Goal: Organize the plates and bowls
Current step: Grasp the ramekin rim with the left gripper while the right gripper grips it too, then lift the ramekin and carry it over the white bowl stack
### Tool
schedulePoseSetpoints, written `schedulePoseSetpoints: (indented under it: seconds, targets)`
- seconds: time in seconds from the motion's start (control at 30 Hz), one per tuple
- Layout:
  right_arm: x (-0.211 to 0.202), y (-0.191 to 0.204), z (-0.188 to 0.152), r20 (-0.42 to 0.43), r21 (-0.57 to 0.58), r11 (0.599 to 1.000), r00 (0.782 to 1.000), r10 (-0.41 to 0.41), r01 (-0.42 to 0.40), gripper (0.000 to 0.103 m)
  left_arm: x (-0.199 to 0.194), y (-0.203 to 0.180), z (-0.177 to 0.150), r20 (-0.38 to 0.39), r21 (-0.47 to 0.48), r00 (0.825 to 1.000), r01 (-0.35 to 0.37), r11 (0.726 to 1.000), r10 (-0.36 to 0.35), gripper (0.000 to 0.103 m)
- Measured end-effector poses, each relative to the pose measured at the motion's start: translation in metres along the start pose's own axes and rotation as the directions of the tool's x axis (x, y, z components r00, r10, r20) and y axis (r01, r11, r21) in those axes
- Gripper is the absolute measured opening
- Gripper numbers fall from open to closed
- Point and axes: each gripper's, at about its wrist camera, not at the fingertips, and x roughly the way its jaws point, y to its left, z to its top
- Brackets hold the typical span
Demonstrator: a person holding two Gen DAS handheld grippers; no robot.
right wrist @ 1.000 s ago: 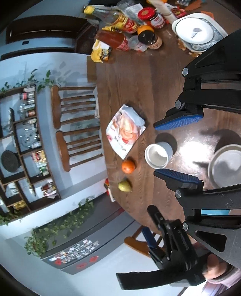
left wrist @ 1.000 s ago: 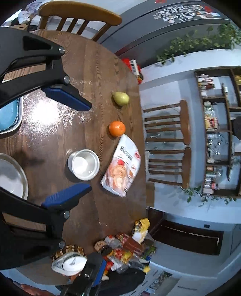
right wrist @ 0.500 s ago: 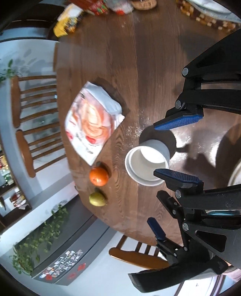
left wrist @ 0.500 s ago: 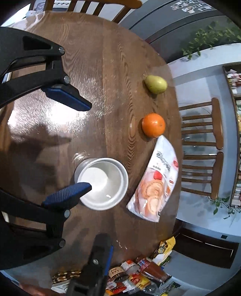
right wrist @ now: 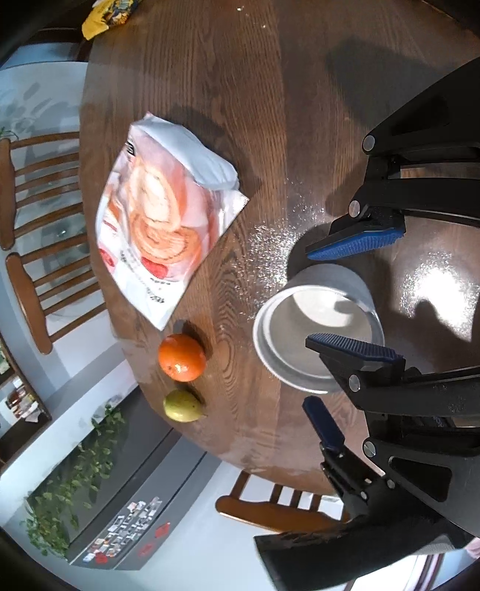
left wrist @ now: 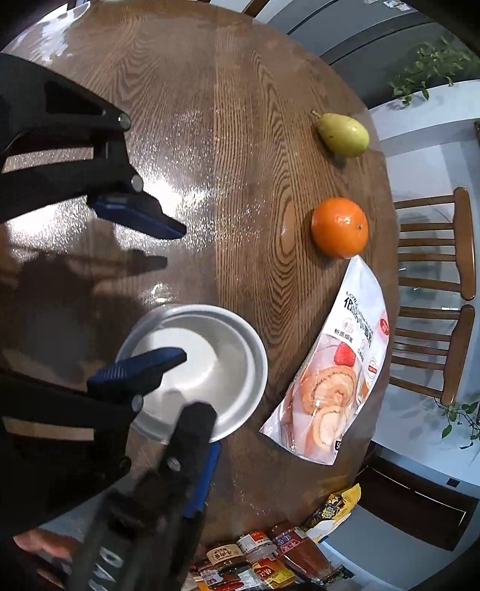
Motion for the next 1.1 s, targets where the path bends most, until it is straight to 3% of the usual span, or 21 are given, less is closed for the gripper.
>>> schedulePoseSetpoints:
  seconds: [0.07,0.2,0.3,0.47,0.8,1.1]
  targets:
    - [0.005,0.000,-0.001,-0.010,0.000,1.000,1.000,0.001,-0.001,0.044,0.002,-0.001,0.000,-0.003,0.001,1.000,0.010,1.000,-0.010,0.050]
    - [0.010,-0.003,-0.002,-0.021,0.015,1.000,1.000,-0.010,0.010,0.042,0.004,-0.004,0.002,-0.006,0.009,0.999,0.037,0.999,-0.037,0.031]
    - [0.012,-0.007,-0.002,-0.038,0.028,1.000,0.999,0.001,0.000,0.031,0.006,-0.009,0.002,-0.013,0.029,0.999,0.046,0.999,-0.045,0.019]
    - [0.015,-0.007,-0.004,-0.051,0.036,0.999,0.999,-0.001,0.003,0.023,0.009,-0.012,0.000,-0.010,0.042,0.999,0.030,0.999,-0.030,0.017]
    - [0.013,-0.005,-0.008,-0.032,0.045,0.999,0.999,-0.028,0.030,0.020,0.008,-0.013,-0.002,0.008,0.056,1.000,0.023,0.998,-0.023,0.014]
    - [0.007,-0.007,-0.021,-0.018,0.102,0.995,1.000,0.002,0.000,0.020,0.000,-0.015,-0.009,0.034,0.079,0.999,0.000,0.997,-0.003,0.012]
